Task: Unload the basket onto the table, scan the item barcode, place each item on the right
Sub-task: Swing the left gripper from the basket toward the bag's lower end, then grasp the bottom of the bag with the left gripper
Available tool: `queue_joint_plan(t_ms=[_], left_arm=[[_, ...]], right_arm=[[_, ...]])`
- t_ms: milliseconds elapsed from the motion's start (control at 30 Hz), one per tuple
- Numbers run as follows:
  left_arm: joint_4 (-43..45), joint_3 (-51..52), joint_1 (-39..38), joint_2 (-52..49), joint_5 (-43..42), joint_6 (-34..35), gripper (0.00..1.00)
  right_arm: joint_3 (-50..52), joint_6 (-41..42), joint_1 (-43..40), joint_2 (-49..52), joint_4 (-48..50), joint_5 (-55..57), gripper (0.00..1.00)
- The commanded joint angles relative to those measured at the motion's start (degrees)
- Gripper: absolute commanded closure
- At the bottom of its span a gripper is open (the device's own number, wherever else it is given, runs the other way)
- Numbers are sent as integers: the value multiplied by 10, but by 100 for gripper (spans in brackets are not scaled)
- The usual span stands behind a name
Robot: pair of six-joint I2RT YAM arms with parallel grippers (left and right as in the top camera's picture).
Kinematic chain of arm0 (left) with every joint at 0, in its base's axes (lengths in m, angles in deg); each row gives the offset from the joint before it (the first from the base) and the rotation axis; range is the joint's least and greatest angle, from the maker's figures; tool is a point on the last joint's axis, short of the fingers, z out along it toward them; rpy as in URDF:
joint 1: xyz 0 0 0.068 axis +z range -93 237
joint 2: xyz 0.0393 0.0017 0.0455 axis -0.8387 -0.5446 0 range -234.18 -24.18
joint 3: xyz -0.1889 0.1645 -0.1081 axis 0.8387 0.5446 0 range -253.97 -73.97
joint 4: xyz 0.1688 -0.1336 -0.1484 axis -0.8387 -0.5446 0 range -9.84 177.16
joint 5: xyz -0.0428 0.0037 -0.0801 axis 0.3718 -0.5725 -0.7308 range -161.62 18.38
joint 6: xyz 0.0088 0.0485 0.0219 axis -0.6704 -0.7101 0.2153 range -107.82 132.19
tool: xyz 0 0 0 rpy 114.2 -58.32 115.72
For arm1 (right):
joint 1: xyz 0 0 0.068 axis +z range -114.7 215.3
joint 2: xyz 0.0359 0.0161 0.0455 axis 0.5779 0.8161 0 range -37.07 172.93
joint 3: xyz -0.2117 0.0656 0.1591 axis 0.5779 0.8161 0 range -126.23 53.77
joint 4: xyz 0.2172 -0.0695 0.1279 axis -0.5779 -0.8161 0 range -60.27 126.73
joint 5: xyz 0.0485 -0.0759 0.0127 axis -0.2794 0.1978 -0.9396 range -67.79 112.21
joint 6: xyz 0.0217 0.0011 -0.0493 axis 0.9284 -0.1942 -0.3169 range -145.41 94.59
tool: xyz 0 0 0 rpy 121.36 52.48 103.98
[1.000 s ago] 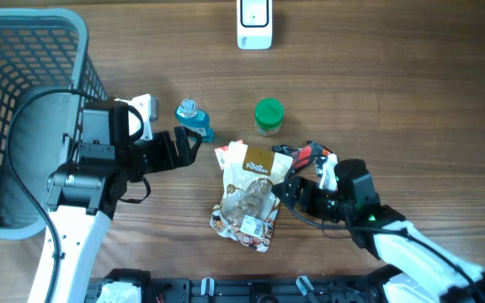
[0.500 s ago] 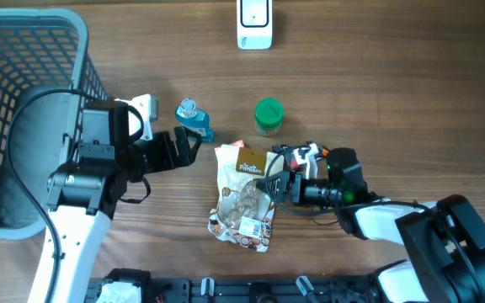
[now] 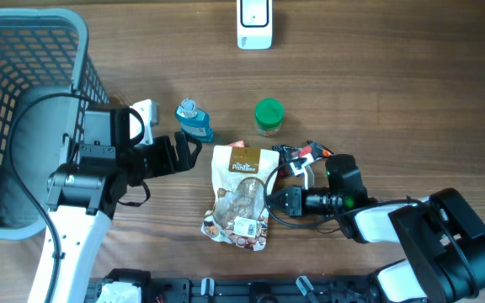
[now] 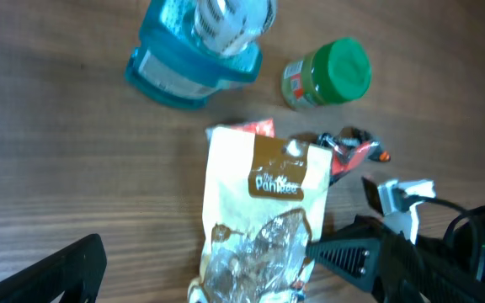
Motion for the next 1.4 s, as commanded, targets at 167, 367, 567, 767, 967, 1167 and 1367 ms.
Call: queue_joint_plan(t_ms=[167,367,567,767,967,1167,1367], left_arm=[[-65,4,-75,4,-29,-12,0],[-31,74,-109,4,-57,20,0],[72,198,-109,3,-147,96,0],[73,257,-109,3,-149,139,0],[90,321,-109,3,-157,175,0],[247,377,-109,-13,-199,282,0],[408,397,-109,-87,-230,380,0]], right_arm=[[1,-13,0,5,28,-50,95],[1,18,-20,4,49,-78,95],[1,16,-20,4,48,-75,95],[1,16,-20,4,48,-75,95],[1,17,-20,4,47,-76,95],[1,16,-20,4,45,-76,95],[1,16,-20,4,43,-75,95]])
